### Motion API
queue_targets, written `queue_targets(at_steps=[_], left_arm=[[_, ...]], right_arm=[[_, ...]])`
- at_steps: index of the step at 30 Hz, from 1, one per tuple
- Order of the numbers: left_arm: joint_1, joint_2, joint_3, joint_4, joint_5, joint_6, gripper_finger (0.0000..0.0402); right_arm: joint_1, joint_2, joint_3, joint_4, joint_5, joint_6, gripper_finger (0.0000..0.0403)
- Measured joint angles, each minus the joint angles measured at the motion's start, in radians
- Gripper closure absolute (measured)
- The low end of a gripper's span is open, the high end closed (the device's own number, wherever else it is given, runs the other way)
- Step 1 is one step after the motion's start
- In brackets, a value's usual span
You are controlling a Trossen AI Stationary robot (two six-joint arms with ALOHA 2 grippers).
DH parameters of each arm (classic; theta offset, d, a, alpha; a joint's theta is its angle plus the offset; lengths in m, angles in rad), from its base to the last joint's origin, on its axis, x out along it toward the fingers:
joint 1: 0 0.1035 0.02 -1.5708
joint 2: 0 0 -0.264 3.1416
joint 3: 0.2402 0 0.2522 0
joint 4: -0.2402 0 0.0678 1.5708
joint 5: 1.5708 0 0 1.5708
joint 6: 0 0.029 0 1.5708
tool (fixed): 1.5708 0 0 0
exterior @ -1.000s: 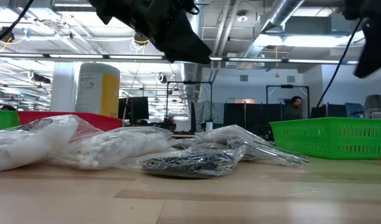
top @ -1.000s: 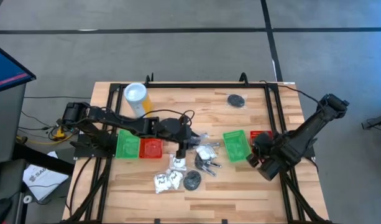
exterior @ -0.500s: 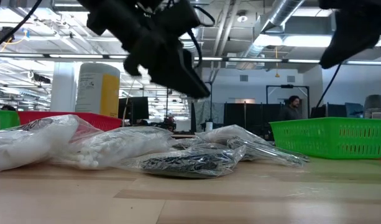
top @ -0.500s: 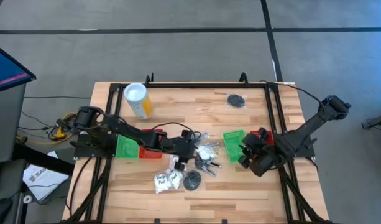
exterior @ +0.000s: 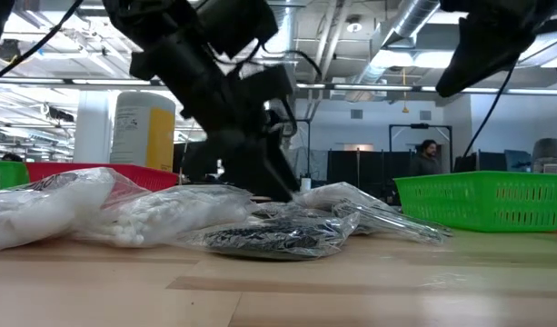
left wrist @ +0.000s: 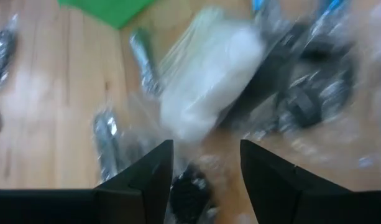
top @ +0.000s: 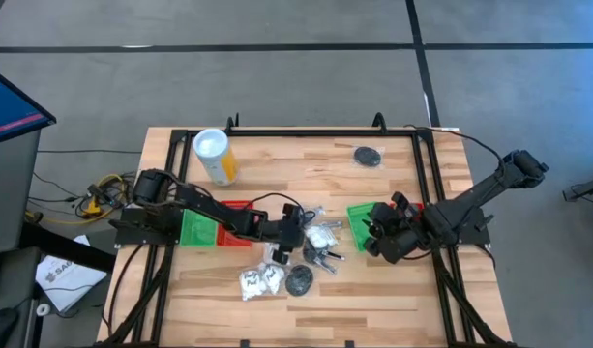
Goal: Pick & Place Travel size toiletries
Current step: Put the white cotton pack into the right green bin
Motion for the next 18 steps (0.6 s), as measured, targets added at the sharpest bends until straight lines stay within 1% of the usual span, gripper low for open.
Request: queue_targets(at_steps=[3,5,11,15,18], left_arm=[[0.0,0.02,0.0,0.005,-0.079,0.004,0.0224],[0.001,0.022,0.0,0.014,-0.095,0.005,0.0224],[0.005,0.022,0.0,0.064,-0.09,0.006,0.0224],[0.012,0.051,0.0,0.071,-0.029,0.006,0.0224],[0.012,0.07,0.0,0.084,-0.022,0.005,0.0225]], right_arm=[[-0.008,0.0,0.0,0.0,0.0,-0.009,0.0304],[-0.012,0.0,0.0,0.003,0.0,-0.024,0.0304],[-0.013,0.0,0.0,0.004,0.0,-0.026,0.0304],[-0.012,0.0,0.0,0.004,0.0,-0.026,0.0304],[-0.012,0.0,0.0,0.004,0.0,-0.026,0.0304]])
